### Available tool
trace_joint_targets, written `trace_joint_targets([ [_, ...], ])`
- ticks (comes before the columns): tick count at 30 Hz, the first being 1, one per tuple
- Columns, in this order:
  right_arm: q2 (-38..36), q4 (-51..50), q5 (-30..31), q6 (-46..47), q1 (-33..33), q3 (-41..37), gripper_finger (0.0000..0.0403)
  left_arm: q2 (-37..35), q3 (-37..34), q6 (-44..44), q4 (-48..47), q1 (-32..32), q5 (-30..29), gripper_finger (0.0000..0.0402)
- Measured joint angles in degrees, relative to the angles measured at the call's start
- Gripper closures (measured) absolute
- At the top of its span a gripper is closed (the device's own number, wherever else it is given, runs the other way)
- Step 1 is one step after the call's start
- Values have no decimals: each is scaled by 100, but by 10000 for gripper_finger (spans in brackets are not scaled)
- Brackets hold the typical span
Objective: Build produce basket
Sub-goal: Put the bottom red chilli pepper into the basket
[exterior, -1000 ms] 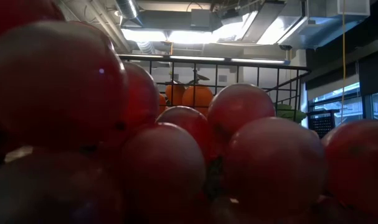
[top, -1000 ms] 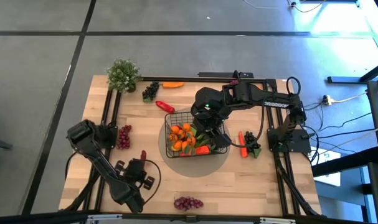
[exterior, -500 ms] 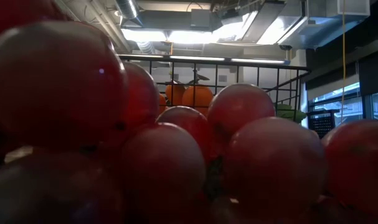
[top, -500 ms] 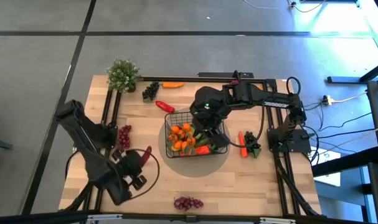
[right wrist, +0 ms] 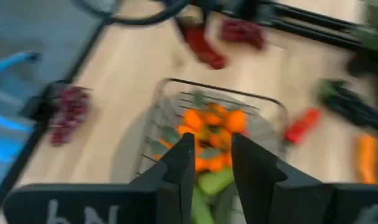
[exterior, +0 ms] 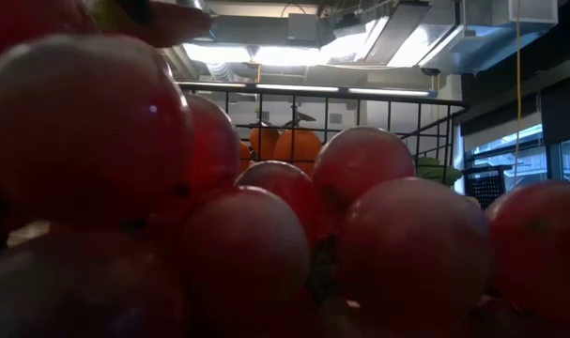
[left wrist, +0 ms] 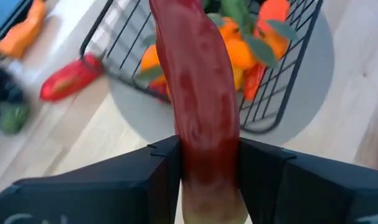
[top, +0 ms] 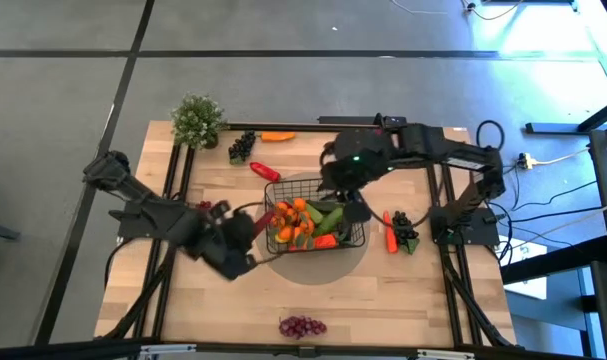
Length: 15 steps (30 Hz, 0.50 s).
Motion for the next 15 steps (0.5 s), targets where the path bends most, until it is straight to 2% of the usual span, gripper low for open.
trace_joint_targets([
  [8,-535,-805,1668,913,2,2,310,0,-2,2866,1675,1370,991,298],
  [15,-804,-998,1835,1017,2,2,310,117,2,5363,2653,2580,2233,298],
])
